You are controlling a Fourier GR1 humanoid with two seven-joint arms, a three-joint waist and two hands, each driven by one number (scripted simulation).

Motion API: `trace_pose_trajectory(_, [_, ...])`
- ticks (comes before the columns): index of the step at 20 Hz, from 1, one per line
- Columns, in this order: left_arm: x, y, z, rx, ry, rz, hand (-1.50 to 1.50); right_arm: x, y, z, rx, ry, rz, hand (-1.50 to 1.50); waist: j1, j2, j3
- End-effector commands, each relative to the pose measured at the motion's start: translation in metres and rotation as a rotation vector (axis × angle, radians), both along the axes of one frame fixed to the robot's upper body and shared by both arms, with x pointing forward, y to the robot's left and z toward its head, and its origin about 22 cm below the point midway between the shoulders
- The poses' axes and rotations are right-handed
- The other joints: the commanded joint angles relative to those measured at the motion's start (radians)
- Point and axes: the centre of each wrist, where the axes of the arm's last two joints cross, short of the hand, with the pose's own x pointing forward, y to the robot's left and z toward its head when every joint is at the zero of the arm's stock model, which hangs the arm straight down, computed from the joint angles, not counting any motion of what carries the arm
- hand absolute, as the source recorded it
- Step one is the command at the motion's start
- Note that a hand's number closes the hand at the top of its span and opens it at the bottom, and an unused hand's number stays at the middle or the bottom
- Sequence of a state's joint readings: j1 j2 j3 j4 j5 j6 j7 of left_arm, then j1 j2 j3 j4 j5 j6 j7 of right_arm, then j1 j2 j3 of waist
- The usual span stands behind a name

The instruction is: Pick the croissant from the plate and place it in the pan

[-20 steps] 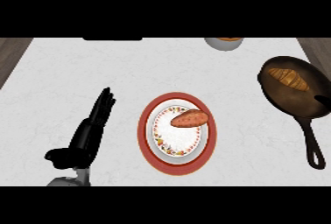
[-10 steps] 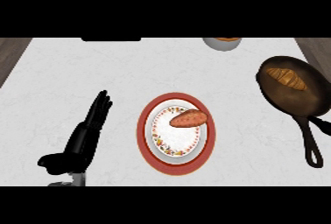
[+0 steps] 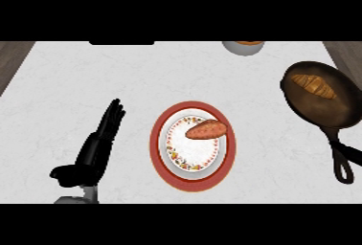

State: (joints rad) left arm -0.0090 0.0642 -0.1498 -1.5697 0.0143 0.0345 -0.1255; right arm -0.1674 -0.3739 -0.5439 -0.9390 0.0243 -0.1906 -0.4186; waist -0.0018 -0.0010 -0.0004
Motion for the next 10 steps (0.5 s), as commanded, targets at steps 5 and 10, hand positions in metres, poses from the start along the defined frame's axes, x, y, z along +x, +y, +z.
trace_pose_trajectory(5, [-0.002,0.014,0.012,0.004,0.008,-0.009,0.00,-0.004,0.007,0.023,-0.020,0.031,-0.025,-1.50,0.001,0.000,0.000])
trace_pose_trajectory(10, [-0.004,-0.011,0.006,0.014,0.001,0.014,0.00,-0.009,0.008,0.029,-0.086,0.047,-0.050,-1.50,0.001,0.000,0.000])
